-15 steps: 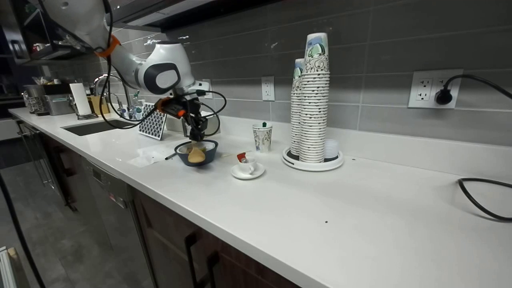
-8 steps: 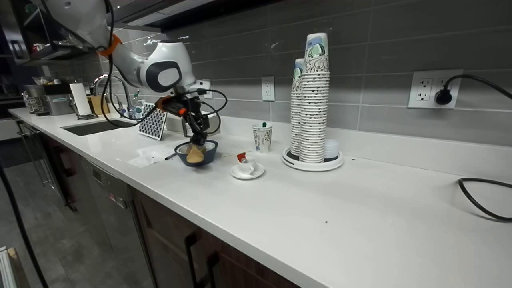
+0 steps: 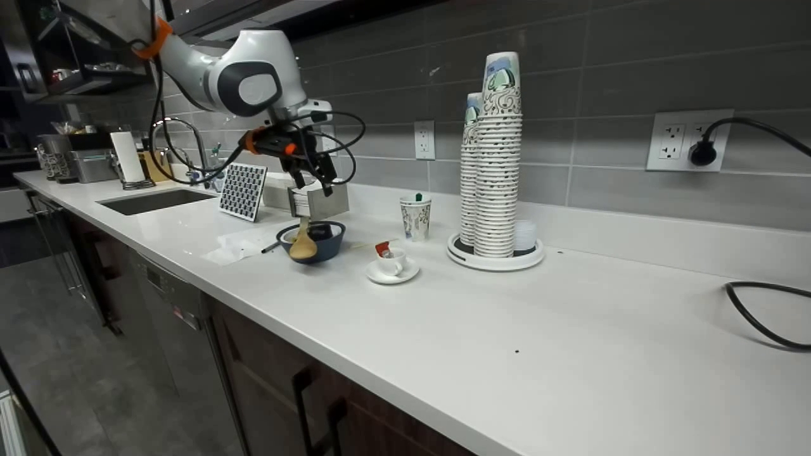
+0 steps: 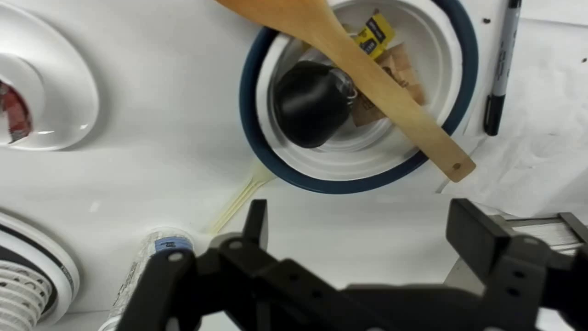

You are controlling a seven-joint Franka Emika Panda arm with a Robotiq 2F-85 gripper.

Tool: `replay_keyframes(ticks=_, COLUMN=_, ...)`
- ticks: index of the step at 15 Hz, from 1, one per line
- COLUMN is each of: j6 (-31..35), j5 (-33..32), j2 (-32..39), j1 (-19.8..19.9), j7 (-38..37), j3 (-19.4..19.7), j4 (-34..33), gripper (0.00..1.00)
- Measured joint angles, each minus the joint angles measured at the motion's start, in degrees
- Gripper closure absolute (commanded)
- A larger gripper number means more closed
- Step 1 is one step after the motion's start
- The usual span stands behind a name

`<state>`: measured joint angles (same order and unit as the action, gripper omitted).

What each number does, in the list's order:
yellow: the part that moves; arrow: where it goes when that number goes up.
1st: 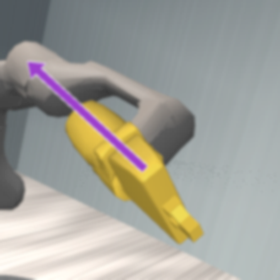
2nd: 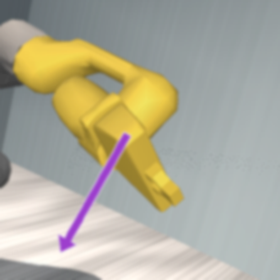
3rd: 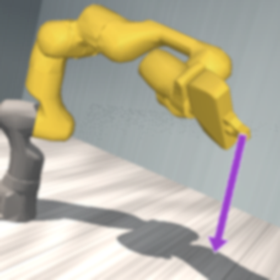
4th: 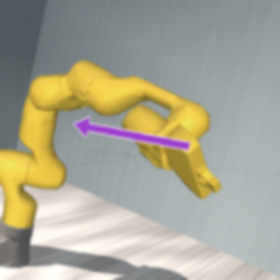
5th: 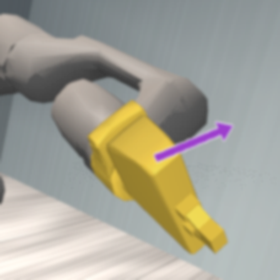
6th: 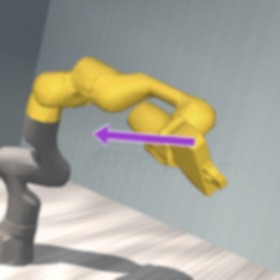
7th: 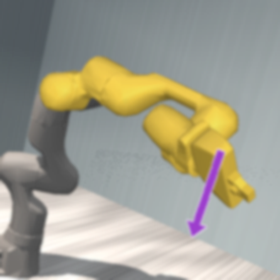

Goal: Pick up the black object from the tea cup and place it in the white bowl

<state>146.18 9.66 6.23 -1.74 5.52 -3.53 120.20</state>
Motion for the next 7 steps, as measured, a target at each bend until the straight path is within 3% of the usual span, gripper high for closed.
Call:
replay_keyframes(ticks=3, j6=1.6, j5=3.0, j2=-6.3, j1=1.8, j7=11.1, j3=0.6, j4=6.3, gripper=0.00)
replay_keyframes(ticks=7, j6=8.1, j5=15.9, j2=-17.8, j1=1.1, j7=24.1, j3=2.9, j4=18.6, gripper=0.00)
